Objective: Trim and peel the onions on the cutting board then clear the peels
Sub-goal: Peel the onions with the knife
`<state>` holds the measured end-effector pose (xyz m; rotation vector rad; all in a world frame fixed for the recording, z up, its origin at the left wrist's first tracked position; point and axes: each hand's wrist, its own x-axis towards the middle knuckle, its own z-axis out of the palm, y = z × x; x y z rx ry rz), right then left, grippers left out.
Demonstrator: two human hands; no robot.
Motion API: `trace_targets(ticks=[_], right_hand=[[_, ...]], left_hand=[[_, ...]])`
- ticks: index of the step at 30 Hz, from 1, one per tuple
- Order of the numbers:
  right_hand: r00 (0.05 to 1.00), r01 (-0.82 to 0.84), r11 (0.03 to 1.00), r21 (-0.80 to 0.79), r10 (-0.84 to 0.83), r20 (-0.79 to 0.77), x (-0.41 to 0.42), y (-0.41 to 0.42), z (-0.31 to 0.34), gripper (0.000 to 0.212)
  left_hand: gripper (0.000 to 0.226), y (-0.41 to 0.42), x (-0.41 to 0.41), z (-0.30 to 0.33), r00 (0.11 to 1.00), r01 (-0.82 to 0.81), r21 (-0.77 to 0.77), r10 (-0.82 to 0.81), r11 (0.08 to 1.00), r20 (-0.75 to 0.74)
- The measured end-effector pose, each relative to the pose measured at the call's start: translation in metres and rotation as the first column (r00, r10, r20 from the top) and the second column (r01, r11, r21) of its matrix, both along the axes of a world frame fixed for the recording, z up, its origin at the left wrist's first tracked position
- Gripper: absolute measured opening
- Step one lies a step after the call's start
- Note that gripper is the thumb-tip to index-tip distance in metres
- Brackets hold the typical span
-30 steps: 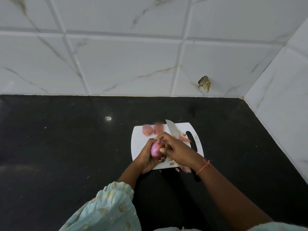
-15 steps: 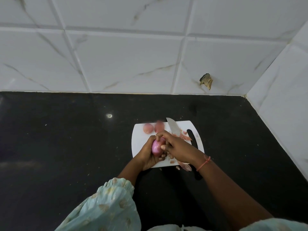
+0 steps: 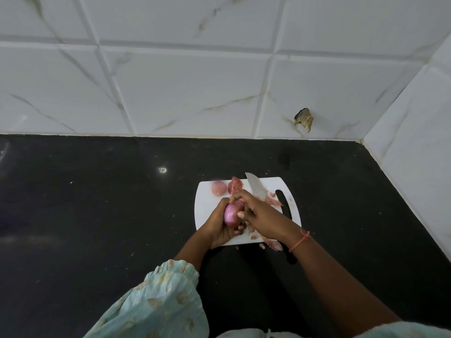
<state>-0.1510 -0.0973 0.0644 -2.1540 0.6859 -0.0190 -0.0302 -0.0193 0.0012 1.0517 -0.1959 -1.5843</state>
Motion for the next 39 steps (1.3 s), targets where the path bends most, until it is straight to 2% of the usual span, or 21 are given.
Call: trace_targets(ticks=[3,7,11,14,17,19,22,26,28,30,33,35,39], right_hand=[[1.0,0.007,1.0,0.016,-0.007,0.003,-0.001,0.0,0.001,0.026],[1.0,-0.005,1.0,-0.005,0.005,-0.014,-0.001,-0.003,0.002,0.021],[0.999,0.051,0.999,-0.007,-0.051,0.018,-0.002,-0.001,0.0,0.014],[0.982,0.165,0.985,0.058,-0.17,0.086,-0.002,0.006,-0.003,0.028],[0.915,0.304,0.935,0.183,-0.34,0.217,-0.004,0.011,-0.006,0.018],[0.847,0.366,0.888,0.279,-0.442,0.295,-0.006,0.01,-0.003,0.02],[0.819,0.41,0.885,0.22,-0.464,0.338,-0.009,0.004,0.001,0.034],[0.748,0.465,0.859,0.213,-0.511,0.424,-0.009,0.002,0.005,0.025],[0.71,0.491,0.85,0.191,-0.517,0.477,-0.008,0.005,0.01,0.02],[0.667,0.524,0.837,0.156,-0.517,0.536,-0.007,0.01,0.016,0.014],[0.636,0.525,0.841,0.129,-0.489,0.597,-0.007,0.016,0.023,0.015],[0.69,0.445,0.892,0.079,-0.398,0.605,-0.01,0.015,0.027,0.021],[0.81,0.176,0.975,0.133,-0.22,0.543,-0.017,0.01,0.036,0.03]], left_hand=[[0.05,0.0,0.0,0.002,1.0,0.013,-0.003,-0.013,1.0,-0.001],[0.05,-0.002,0.0,0.005,0.999,0.03,0.008,-0.03,1.0,0.01],[0.048,-0.002,-0.002,0.009,1.0,0.004,0.048,-0.004,0.999,0.008],[0.051,-0.002,-0.003,0.014,1.0,-0.026,0.096,0.027,0.995,-0.01],[0.059,-0.003,-0.008,0.027,0.998,-0.043,0.123,0.05,0.991,-0.049],[0.062,-0.006,-0.007,0.039,0.997,-0.055,0.126,0.061,0.99,-0.042],[0.053,-0.008,-0.001,0.058,0.995,-0.082,0.098,0.088,0.992,-0.052],[0.035,-0.006,0.0,0.076,0.979,-0.165,0.034,0.168,0.986,-0.113],[0.037,-0.002,-0.003,0.081,0.967,-0.202,-0.005,0.199,0.979,-0.157],[0.048,0.002,-0.009,0.085,0.968,-0.194,-0.014,0.189,0.981,-0.164],[0.065,0.007,-0.018,0.089,0.984,-0.175,0.033,0.176,0.984,-0.034],[0.074,0.009,-0.016,0.092,0.98,-0.153,0.075,0.142,0.985,0.138],[0.082,0.012,-0.003,0.091,0.899,-0.116,0.124,0.052,0.985,0.434]])
